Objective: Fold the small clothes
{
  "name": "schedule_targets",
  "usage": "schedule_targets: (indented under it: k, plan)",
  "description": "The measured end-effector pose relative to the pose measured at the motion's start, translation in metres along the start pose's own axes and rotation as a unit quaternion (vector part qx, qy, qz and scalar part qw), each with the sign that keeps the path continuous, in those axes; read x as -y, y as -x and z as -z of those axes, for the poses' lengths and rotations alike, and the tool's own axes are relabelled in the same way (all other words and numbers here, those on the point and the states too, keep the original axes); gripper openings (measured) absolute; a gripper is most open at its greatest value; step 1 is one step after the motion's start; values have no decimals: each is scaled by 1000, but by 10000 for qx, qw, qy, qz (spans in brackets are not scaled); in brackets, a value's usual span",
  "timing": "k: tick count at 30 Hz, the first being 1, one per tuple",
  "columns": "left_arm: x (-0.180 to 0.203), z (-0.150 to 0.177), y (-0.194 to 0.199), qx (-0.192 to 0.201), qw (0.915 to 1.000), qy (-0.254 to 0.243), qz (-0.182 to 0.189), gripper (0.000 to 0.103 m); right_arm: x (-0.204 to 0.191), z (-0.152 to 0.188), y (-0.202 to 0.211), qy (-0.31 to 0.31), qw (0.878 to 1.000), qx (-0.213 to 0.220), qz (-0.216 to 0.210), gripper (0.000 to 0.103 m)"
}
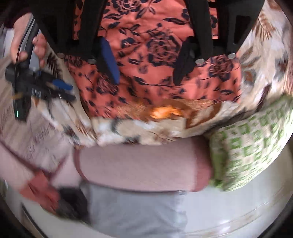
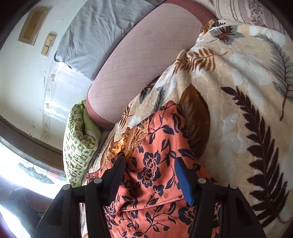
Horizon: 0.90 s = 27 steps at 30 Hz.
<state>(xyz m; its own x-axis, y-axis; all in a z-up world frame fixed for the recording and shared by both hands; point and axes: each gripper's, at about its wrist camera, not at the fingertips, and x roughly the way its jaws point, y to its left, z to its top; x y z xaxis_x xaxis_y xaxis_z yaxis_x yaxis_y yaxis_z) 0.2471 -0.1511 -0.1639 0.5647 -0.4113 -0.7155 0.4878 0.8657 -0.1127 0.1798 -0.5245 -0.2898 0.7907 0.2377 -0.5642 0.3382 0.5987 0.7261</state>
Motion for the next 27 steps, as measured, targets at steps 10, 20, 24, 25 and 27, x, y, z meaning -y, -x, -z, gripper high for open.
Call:
schedule_targets:
  k: [10,20,24,25,27]
  plan:
    - [-155,67,-20,83,9645,1941,-1788,71,-97,73,-27,2622,9640,-388,213,60]
    - [-173,69,-63,-617,9586,1773,-2140,71,-97,112,-90,1511,9751,-1536,-529,60]
    - [-177,71,-67,-798,9573,1790,-2127,71,-90,112,-116,693,9864,-1465,-273,52]
    - [-178,71,-67,-826,9571,1809,-2105,71,-88,110,-121,585,9876,-1450,-170,33]
    - [-179,72,-68,-873,9570,1792,-2107,72,-88,108,-125,512,9874,-1499,38,9]
